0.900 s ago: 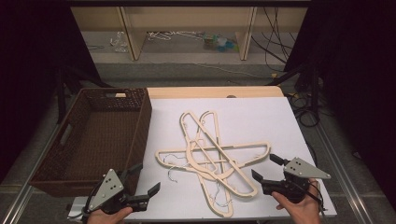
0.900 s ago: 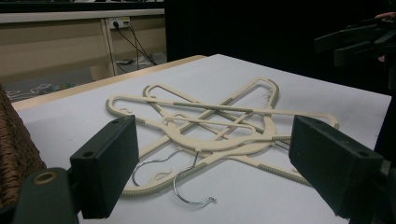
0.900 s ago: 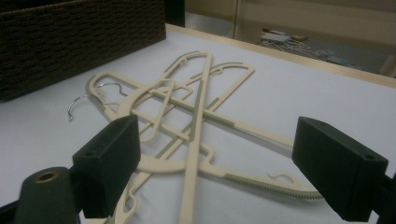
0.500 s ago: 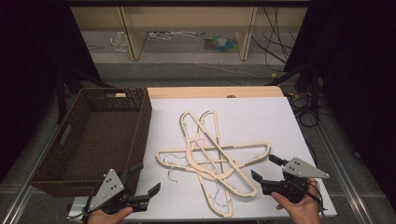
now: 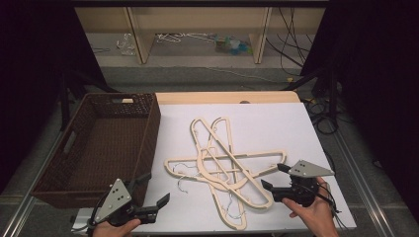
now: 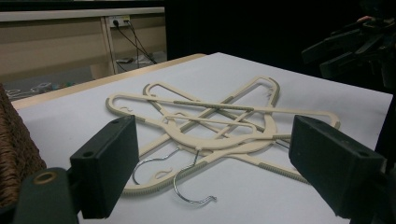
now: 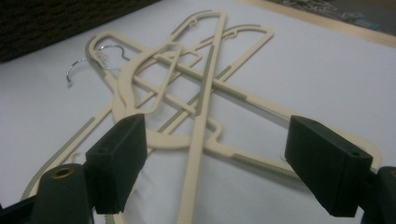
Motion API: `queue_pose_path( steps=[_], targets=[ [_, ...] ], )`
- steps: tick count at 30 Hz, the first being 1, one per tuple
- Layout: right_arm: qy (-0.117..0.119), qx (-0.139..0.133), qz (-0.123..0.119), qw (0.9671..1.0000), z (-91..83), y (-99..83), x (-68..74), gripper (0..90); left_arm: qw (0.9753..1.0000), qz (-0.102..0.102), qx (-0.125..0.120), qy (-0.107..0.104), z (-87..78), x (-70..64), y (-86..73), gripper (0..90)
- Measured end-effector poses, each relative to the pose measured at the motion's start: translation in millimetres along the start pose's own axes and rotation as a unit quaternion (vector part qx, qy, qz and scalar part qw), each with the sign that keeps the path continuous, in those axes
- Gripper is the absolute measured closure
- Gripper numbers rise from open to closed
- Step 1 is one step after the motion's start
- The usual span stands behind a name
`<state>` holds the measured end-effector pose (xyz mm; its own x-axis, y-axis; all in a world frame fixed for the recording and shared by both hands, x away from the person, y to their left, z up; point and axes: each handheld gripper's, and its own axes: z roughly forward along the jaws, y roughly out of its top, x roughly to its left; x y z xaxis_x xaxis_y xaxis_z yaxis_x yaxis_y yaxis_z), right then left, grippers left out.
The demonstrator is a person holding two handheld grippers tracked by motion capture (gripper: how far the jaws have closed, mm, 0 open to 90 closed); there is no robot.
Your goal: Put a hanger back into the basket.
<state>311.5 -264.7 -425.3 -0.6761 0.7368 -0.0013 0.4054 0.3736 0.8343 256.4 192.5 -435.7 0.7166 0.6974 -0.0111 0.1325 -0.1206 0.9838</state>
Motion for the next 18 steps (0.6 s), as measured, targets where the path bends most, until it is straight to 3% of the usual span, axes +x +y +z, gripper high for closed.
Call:
queue_pose_path(
  steps=[4,8,9,10,12,16,18],
  targets=[
    [0.018,0.055,-0.009,0.9983,12.6,5.2,1.6,27.0,1.0,0.004,0.004,0.002,-0.5,0.2,0.0,15.8],
    [0.035,0.118,-0.021,0.9922,31.6,7.3,0.0,34.9,1.0,0.003,0.001,0.001,-0.3,0.0,-0.1,15.9],
    [0.041,0.117,-0.029,0.9919,37.0,7.1,-0.7,40.1,0.9999,0.005,0.008,0.004,-0.8,-0.2,0.0,15.9],
    [0.039,0.129,-0.017,0.9907,40.1,7.3,1.0,41.6,1.0,0.003,0.008,0.003,-0.5,-0.7,-0.3,15.9],
    [0.041,0.16,-0.01,0.9862,47.1,8.9,0.5,42.2,0.9999,0.005,0.01,0.002,-0.2,-0.9,-0.3,15.9],
    [0.039,0.196,-0.018,0.9798,62.9,10.0,0.9,49.4,0.9999,0.007,0.011,0.0,0.1,-1.8,-0.3,15.9],
    [0.047,0.22,-0.013,0.9744,67.6,10.6,1.8,51.8,0.9999,0.007,0.011,0.0,0.2,-2.5,-0.3,15.8]
  ],
)
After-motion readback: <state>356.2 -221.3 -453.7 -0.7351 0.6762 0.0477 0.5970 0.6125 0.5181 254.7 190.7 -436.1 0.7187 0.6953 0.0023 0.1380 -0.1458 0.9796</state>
